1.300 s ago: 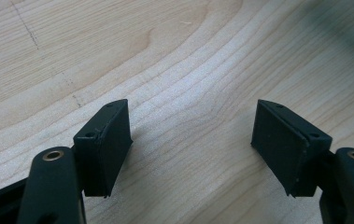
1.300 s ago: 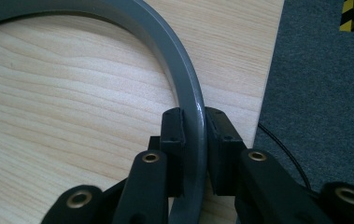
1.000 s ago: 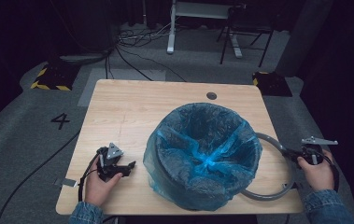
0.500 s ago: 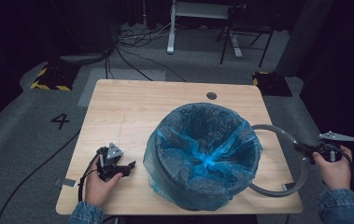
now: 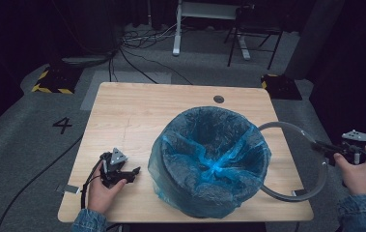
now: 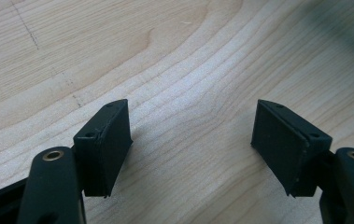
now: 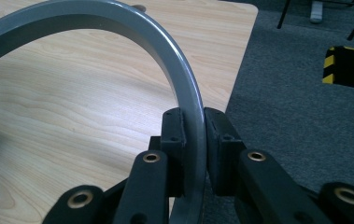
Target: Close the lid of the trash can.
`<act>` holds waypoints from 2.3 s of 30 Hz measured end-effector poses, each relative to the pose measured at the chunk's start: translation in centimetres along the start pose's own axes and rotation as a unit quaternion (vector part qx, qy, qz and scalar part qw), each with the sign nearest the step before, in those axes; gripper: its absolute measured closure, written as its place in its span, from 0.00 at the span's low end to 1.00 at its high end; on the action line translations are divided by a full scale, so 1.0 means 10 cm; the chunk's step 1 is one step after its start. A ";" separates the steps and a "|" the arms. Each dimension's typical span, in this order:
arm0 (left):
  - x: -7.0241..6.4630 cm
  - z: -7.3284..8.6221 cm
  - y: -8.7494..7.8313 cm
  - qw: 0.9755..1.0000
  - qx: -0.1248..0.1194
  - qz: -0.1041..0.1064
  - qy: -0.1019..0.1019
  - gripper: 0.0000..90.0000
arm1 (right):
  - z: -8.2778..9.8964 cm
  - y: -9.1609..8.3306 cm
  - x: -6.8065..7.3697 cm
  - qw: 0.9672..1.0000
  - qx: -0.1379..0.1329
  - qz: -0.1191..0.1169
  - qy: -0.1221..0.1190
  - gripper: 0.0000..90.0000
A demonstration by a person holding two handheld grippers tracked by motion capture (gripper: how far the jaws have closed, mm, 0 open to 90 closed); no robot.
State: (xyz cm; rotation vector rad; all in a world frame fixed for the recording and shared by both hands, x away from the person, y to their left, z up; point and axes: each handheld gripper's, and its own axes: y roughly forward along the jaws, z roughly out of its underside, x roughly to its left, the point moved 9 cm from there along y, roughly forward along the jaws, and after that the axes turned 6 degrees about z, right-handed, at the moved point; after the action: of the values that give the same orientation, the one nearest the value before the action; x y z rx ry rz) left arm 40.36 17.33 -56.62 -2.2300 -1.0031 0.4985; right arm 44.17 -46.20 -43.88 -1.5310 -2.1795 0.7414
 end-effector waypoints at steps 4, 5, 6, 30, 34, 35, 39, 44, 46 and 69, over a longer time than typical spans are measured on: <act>0.00 0.00 0.00 1.000 0.000 0.000 0.000 0.31 | -0.08 -0.10 -0.05 1.000 0.000 0.010 -0.001 0.88; 0.00 0.00 0.00 1.000 0.000 0.000 0.000 0.31 | -0.09 -0.13 -0.07 1.000 0.001 0.013 -0.002 0.88; 0.00 0.00 0.00 1.000 0.000 0.000 0.000 0.31 | -0.11 -0.15 -0.08 1.000 0.003 0.016 -0.003 0.88; 0.00 0.00 0.00 1.000 -0.001 0.000 -0.002 0.31 | -0.62 -0.66 -0.13 1.000 -0.004 0.018 -0.010 0.88; 0.00 0.00 0.00 1.000 -0.001 0.000 -0.003 0.31 | -0.68 -0.71 -0.12 1.000 -0.002 0.017 -0.013 0.88; 0.00 0.00 0.00 1.000 -0.001 0.000 -0.001 0.31 | -0.70 -0.73 -0.11 1.000 -0.002 0.016 -0.014 0.88; 0.00 0.00 0.00 1.000 -0.001 0.000 -0.003 0.31 | -0.77 -0.77 -0.09 1.000 -0.002 0.012 -0.016 0.88; 0.00 0.00 0.00 1.000 -0.001 0.000 -0.001 0.31 | -0.88 -0.85 -0.10 1.000 -0.004 0.013 -0.016 0.88; 0.00 0.00 0.00 1.000 -0.001 0.000 -0.002 0.31 | -0.93 -0.90 -0.10 1.000 -0.006 0.016 -0.018 0.88; 0.00 0.00 0.00 1.000 -0.001 0.000 -0.002 0.31 | -1.59 -1.33 0.37 0.999 -0.022 -0.013 -0.034 0.88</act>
State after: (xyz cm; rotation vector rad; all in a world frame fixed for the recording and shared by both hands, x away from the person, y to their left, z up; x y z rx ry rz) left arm 40.36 17.30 -56.62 -2.2320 -1.0063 0.5030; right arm 42.22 -43.07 -23.21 -1.5168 -2.2754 0.7511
